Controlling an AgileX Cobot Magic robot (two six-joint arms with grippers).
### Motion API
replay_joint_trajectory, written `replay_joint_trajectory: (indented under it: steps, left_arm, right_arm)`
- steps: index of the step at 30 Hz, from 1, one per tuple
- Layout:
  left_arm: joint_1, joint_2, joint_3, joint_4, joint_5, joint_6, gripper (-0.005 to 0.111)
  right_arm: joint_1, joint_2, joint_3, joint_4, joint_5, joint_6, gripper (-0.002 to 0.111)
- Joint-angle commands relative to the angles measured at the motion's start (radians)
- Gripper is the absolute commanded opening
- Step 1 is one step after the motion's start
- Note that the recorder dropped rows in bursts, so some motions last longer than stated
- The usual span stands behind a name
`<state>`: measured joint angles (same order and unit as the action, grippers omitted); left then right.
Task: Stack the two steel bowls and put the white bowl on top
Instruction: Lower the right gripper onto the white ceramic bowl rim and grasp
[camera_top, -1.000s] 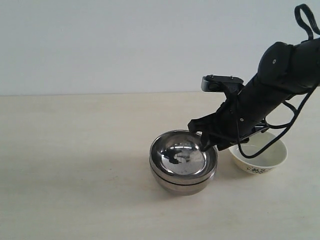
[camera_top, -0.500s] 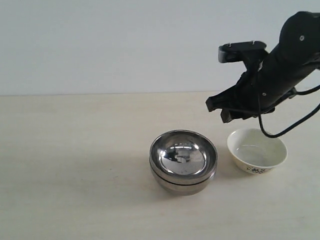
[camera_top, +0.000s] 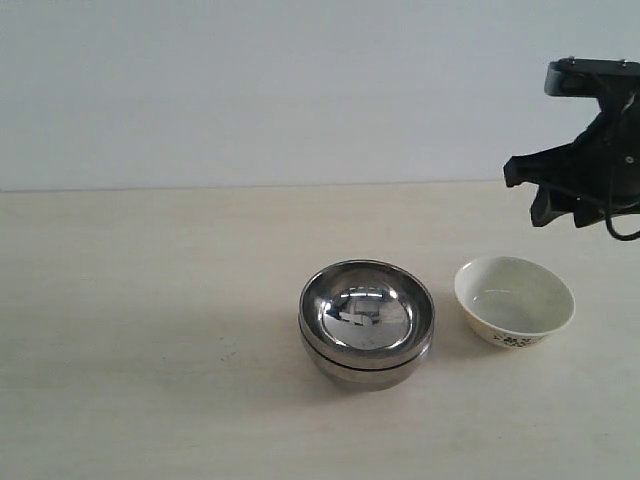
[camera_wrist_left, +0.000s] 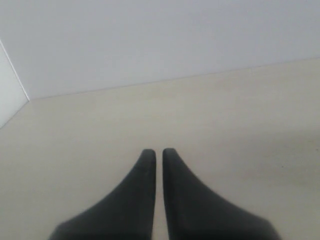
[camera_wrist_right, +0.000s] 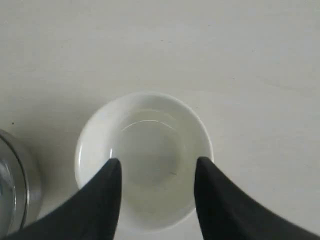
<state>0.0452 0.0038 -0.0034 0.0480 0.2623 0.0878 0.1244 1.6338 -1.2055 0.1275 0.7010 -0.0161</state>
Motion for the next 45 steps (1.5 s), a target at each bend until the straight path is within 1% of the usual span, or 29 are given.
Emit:
replay_joint_trajectory:
  steps: [1, 4, 11, 17, 20, 30, 35, 36, 37, 39, 41, 42, 45]
  left_arm:
    - [0.002, -0.004, 0.003, -0.007, -0.007, -0.01, 0.004]
    - [0.002, -0.004, 0.003, -0.007, -0.007, -0.01, 0.004]
    - [0.002, -0.004, 0.003, -0.007, -0.007, -0.01, 0.004]
    - [0.002, -0.004, 0.003, -0.007, -0.007, -0.01, 0.004]
    - [0.002, -0.004, 0.003, -0.007, -0.007, -0.01, 0.004]
    - [0.002, -0.004, 0.003, -0.007, -0.007, -0.01, 0.004]
    - [0.002, -0.004, 0.003, -0.007, -0.007, -0.01, 0.004]
    - [0.002, -0.004, 0.003, -0.007, -0.007, -0.01, 0.004]
    - [0.002, -0.004, 0.003, -0.007, -0.007, -0.01, 0.004]
    - [0.002, -0.004, 0.003, -0.007, -0.007, -0.01, 0.004]
    - [0.002, -0.004, 0.003, -0.007, -0.007, -0.01, 0.004]
    - [0.002, -0.004, 0.003, -0.007, -0.007, -0.01, 0.004]
    - [0.002, -0.004, 0.003, -0.007, -0.007, -0.01, 0.004]
  right_arm:
    - [-0.026, -0.007, -0.004, 0.025, 0.007, -0.031, 0.04]
    - [-0.025, 0.006, -0.004, 0.03, -0.002, -0.028, 0.04]
    - [-0.027, 0.118, -0.004, 0.032, -0.01, -0.04, 0.04]
    - [-0.091, 0.147, -0.004, 0.037, -0.031, -0.047, 0.04]
    - [-0.116, 0.151, -0.004, 0.045, -0.022, -0.087, 0.04]
    - [-0.116, 0.265, -0.001, 0.054, -0.046, -0.111, 0.04]
    - [-0.116, 0.304, -0.001, 0.124, -0.058, -0.165, 0.04]
    - [-0.116, 0.309, -0.001, 0.141, -0.058, -0.176, 0.038]
    - [-0.116, 0.311, -0.001, 0.152, -0.058, -0.18, 0.034]
    - [-0.116, 0.313, -0.001, 0.154, -0.058, -0.18, 0.02]
    - [-0.116, 0.313, -0.001, 0.154, -0.058, -0.178, 0.003]
    - [-0.116, 0.313, -0.001, 0.154, -0.058, -0.176, 0.0]
    - [-0.116, 0.313, -0.001, 0.154, -0.056, -0.176, 0.0]
